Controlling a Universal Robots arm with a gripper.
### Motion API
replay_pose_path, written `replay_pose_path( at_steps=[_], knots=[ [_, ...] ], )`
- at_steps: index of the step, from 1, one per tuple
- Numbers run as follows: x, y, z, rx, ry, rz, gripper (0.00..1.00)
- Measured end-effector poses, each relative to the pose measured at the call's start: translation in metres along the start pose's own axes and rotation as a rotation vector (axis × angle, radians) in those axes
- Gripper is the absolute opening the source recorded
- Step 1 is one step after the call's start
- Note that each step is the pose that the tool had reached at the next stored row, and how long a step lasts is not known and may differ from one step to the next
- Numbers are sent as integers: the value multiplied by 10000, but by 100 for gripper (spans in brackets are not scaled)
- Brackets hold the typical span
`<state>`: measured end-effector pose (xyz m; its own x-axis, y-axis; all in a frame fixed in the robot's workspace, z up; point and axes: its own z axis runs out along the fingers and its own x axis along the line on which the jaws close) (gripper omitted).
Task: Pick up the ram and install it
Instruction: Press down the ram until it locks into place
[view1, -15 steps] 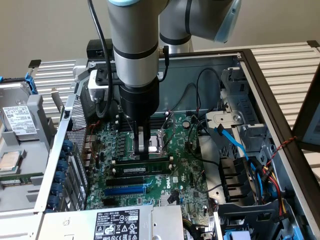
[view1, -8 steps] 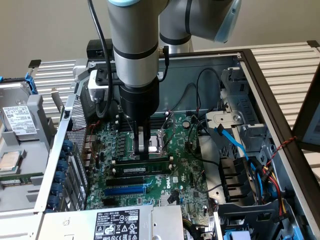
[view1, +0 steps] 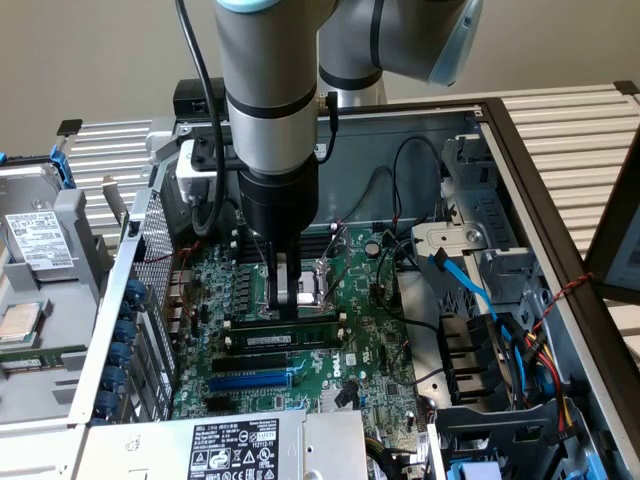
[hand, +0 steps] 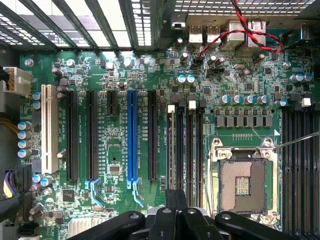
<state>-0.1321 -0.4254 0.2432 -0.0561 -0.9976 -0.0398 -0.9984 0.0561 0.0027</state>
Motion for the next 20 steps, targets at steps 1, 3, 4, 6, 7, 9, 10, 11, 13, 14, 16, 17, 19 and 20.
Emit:
replay_pose_path(
  at_steps=[1,3,4,6,7,9,10,11,13,14,16,17,19,20],
  knots=[
    [0,7,-1,0,4,6,10],
    [-1,8,-1,9,2,212,10],
    [-1,8,0,16,0,375,10],
    [-1,8,1,30,-3,699,10],
    [-1,8,1,36,-3,866,10],
    [-1,8,1,50,-4,1193,10],
    [-1,8,1,56,-4,1356,10],
    [-1,8,1,63,-4,1531,10],
    [-1,8,1,77,-5,1864,10],
    [0,8,1,83,-6,2020,10],
    [-1,8,2,96,-7,2359,10],
    [0,9,2,103,-7,2533,10],
    [-1,8,1,116,-7,2874,10],
    [-1,8,2,123,-8,3041,10]
  ],
)
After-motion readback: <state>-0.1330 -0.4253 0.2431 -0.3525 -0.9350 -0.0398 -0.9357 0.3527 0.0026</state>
